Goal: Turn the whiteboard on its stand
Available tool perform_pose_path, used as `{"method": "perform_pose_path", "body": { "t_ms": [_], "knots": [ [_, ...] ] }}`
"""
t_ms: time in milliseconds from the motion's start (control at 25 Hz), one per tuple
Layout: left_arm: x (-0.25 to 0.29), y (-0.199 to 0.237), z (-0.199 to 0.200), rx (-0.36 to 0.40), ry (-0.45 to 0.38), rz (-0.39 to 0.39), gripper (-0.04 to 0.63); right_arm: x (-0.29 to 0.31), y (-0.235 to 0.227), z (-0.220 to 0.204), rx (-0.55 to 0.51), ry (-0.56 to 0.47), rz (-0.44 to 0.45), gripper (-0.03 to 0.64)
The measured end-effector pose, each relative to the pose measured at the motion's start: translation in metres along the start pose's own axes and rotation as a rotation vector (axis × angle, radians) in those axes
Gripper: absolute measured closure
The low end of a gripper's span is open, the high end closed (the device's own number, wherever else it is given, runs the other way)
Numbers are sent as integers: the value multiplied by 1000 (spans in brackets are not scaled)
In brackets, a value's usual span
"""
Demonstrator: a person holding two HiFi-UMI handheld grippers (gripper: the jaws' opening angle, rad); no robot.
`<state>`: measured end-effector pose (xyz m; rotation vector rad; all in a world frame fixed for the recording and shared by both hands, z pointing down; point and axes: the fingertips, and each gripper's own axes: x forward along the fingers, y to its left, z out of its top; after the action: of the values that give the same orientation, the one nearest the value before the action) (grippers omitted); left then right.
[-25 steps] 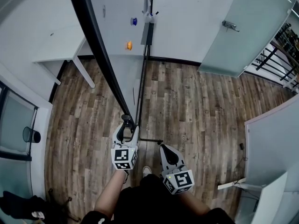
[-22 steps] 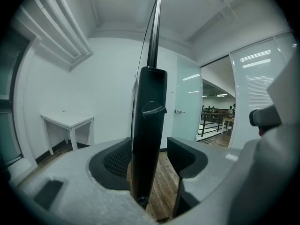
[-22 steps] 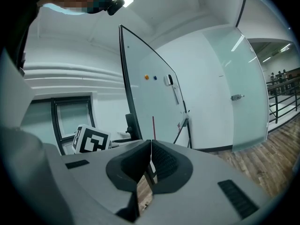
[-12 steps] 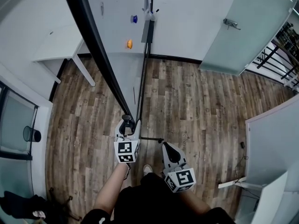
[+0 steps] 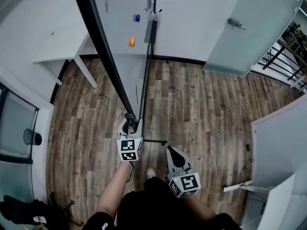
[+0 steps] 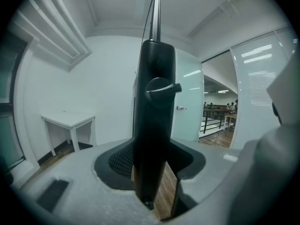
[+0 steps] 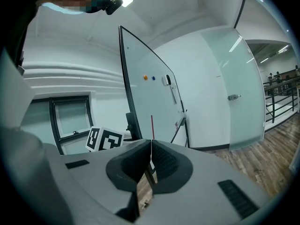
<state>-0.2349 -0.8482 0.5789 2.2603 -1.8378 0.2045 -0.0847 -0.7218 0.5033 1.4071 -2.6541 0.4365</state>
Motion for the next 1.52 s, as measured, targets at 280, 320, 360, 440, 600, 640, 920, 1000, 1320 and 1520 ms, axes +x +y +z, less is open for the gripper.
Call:
{"method": "perform_pose_path", "body": {
  "t_ms": [280,320,360,440,600,640,920,1000,1320,1520],
  "knots": [
    [-11,-1,2,14,7,14,400,-18,5,0,-1,-2,-10,603],
    [-15,-1,0,13,7,15,400,-21,7,-1,-3,-2,-10,603],
    [-21,0,-2,12,8,15,400,-24,9,-3,-6,-2,-11,603],
    [-35,3,-9,12,8,17,400,-31,17,-8,-9,-8,-12,603],
    [-65,5,-20,15,3,16,400,-49,32,-18,-13,-16,-26,603],
    [-71,4,-22,16,6,13,400,-53,35,-19,-12,-16,-32,603],
    [-96,-15,-31,27,23,-11,400,-86,64,-25,-20,-31,-53,603],
    [-103,-22,-34,29,29,-17,400,-100,70,-28,-18,-36,-62,603],
    [-138,-59,-48,42,28,-36,402,-142,84,-42,-17,-55,-103,603],
    [-159,-74,-55,56,41,-59,402,-161,94,-45,-19,-66,-124,603]
  ]
}}
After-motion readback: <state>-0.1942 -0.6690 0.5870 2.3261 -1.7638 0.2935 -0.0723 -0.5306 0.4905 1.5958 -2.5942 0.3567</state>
